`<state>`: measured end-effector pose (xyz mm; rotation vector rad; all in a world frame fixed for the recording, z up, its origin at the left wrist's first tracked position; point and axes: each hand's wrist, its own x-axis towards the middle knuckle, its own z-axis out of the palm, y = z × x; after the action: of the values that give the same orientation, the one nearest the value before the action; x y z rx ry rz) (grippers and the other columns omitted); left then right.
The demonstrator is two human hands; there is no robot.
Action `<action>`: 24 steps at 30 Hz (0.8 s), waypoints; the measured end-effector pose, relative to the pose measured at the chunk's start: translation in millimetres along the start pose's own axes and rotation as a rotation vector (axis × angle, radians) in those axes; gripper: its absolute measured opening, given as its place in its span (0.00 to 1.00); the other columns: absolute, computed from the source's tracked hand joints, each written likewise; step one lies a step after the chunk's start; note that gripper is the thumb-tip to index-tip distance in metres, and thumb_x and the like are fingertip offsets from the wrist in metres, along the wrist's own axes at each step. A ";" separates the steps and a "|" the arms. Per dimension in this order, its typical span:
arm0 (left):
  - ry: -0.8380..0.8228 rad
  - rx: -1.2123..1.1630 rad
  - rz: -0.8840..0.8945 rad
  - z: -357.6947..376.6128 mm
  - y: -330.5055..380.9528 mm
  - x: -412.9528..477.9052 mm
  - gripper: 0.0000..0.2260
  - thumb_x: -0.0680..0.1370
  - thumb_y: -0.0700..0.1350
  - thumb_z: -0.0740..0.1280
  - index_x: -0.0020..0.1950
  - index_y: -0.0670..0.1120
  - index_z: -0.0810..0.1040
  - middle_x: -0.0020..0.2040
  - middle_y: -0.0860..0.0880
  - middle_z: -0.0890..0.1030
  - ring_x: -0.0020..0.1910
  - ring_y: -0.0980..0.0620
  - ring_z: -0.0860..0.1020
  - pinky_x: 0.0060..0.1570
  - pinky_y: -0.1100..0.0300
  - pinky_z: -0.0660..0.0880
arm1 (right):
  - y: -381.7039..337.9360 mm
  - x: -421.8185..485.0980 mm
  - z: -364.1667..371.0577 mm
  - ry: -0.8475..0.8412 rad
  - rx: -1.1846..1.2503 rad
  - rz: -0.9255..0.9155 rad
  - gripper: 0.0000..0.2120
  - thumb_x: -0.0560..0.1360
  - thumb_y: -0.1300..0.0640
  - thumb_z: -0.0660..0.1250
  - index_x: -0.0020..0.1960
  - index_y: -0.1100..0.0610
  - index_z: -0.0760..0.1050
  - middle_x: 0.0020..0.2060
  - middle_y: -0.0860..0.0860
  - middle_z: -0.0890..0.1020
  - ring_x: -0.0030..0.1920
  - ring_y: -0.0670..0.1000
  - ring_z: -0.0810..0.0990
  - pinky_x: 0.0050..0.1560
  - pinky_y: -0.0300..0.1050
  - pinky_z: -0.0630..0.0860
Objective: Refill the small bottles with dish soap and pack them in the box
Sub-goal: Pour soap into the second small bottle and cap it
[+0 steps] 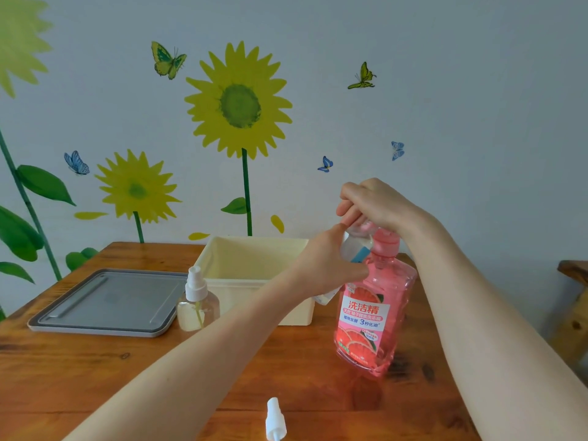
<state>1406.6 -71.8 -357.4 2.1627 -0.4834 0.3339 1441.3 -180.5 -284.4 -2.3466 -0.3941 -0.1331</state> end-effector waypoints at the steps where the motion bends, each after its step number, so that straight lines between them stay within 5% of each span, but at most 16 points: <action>1: 0.000 0.004 -0.001 -0.5 0.6 -0.2 0.19 0.69 0.45 0.71 0.52 0.55 0.64 0.34 0.59 0.72 0.26 0.60 0.74 0.19 0.76 0.65 | -1.1 -0.6 -0.6 -0.009 0.002 0.006 0.18 0.73 0.50 0.55 0.43 0.60 0.79 0.37 0.52 0.84 0.41 0.51 0.82 0.41 0.43 0.72; 4: -0.004 0.018 -0.001 -3.9 3.7 1.6 0.19 0.69 0.46 0.71 0.52 0.55 0.63 0.35 0.59 0.72 0.27 0.59 0.74 0.19 0.76 0.64 | -5.3 0.0 -3.7 -0.055 0.004 0.031 0.18 0.74 0.52 0.55 0.46 0.63 0.79 0.38 0.54 0.84 0.41 0.51 0.81 0.38 0.42 0.72; 8: 0.046 -0.028 -0.003 -3.7 0.4 0.8 0.18 0.68 0.47 0.72 0.51 0.53 0.66 0.35 0.57 0.73 0.28 0.60 0.74 0.21 0.75 0.68 | -10.0 1.8 -9.5 -0.056 0.019 0.003 0.18 0.74 0.55 0.53 0.48 0.64 0.78 0.37 0.54 0.84 0.45 0.56 0.81 0.47 0.46 0.75; 15: 0.092 -0.172 -0.080 6.3 -3.6 -7.3 0.19 0.68 0.48 0.73 0.55 0.50 0.70 0.41 0.54 0.77 0.41 0.53 0.79 0.39 0.57 0.79 | -7.5 -0.2 -11.6 -0.004 0.180 -0.048 0.16 0.74 0.59 0.52 0.43 0.63 0.77 0.34 0.57 0.84 0.33 0.51 0.82 0.26 0.33 0.72; 19: 0.085 -0.205 -0.097 6.9 0.6 -9.8 0.21 0.69 0.50 0.73 0.58 0.51 0.69 0.41 0.57 0.76 0.39 0.56 0.78 0.36 0.66 0.76 | -4.9 -1.6 -13.7 0.111 0.164 -0.110 0.12 0.73 0.61 0.56 0.42 0.64 0.78 0.32 0.56 0.83 0.29 0.48 0.82 0.25 0.35 0.74; 24: 0.106 -0.294 -0.184 2.5 -3.2 -14.6 0.30 0.68 0.54 0.73 0.66 0.51 0.67 0.52 0.51 0.78 0.45 0.54 0.78 0.33 0.68 0.73 | -6.7 -4.0 -15.6 0.163 0.020 -0.147 0.09 0.73 0.61 0.60 0.38 0.58 0.77 0.34 0.53 0.82 0.33 0.46 0.82 0.24 0.34 0.74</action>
<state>1395.2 -68.9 -367.0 1.8759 -0.2533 0.2558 1435.6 -187.7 -269.6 -2.2667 -0.4838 -0.3861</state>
